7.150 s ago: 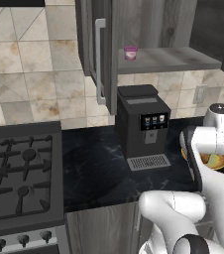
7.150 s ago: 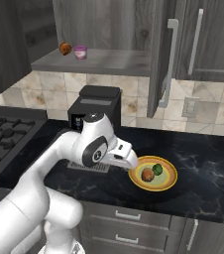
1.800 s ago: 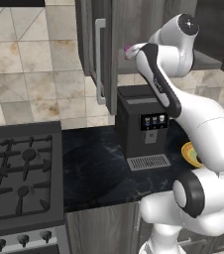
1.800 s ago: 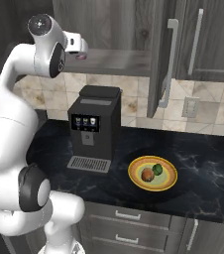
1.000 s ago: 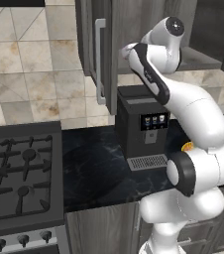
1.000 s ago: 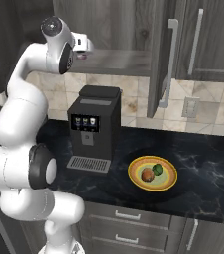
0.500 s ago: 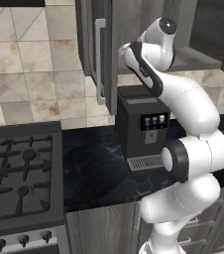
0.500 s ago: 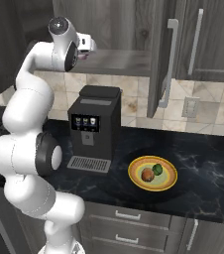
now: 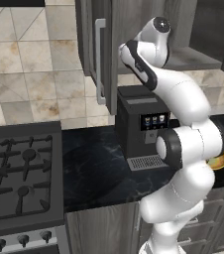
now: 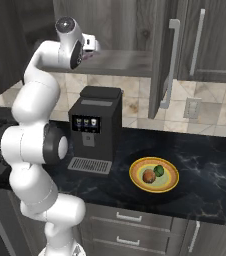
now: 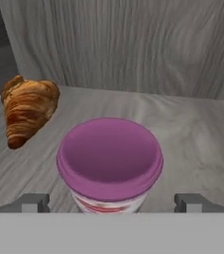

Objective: Pick the avocado and bread from the counter and place them on the plate. Then pick the jam from the cabinet and place it next to the plate. Lastly close the cabinet door.

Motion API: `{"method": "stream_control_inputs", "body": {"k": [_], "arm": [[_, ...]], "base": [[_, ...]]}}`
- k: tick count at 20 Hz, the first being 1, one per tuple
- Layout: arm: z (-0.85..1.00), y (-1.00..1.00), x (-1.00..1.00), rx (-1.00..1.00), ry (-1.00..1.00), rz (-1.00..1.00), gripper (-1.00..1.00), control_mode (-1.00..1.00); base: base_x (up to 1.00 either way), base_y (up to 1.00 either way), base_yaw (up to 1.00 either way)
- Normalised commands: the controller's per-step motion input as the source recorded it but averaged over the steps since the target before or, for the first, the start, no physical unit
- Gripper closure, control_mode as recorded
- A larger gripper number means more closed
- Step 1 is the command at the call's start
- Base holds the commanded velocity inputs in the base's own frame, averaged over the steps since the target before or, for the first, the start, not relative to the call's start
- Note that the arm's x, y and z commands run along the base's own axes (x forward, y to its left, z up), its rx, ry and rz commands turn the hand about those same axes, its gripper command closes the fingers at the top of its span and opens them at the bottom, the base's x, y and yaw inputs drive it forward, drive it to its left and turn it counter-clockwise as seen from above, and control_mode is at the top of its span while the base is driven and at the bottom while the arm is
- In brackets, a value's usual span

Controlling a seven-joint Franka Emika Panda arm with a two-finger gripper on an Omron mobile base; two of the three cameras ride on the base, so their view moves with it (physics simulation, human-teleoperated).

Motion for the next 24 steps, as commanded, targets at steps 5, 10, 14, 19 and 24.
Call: {"method": "stream_control_inputs", "body": {"k": [5,10,14,19,24], "arm": [[-0.01,0.01,0.24,0.0,0.03,0.0,-1.0,-1.0],[0.0,0.07,0.17,0.0,0.03,0.0,-1.0,-1.0],[0.0,0.2,0.03,0.0,0.04,0.0,1.0,-1.0],[-0.06,0.01,-0.12,0.0,0.0,0.0,1.0,-1.0],[-0.06,-0.19,-0.79,0.0,-0.01,0.0,1.0,-1.0]], "base": [[0.0,0.0,0.0],[0.0,0.0,0.0],[0.0,0.0,0.0],[0.0,0.0,0.0],[0.0,0.0,0.0]]}}
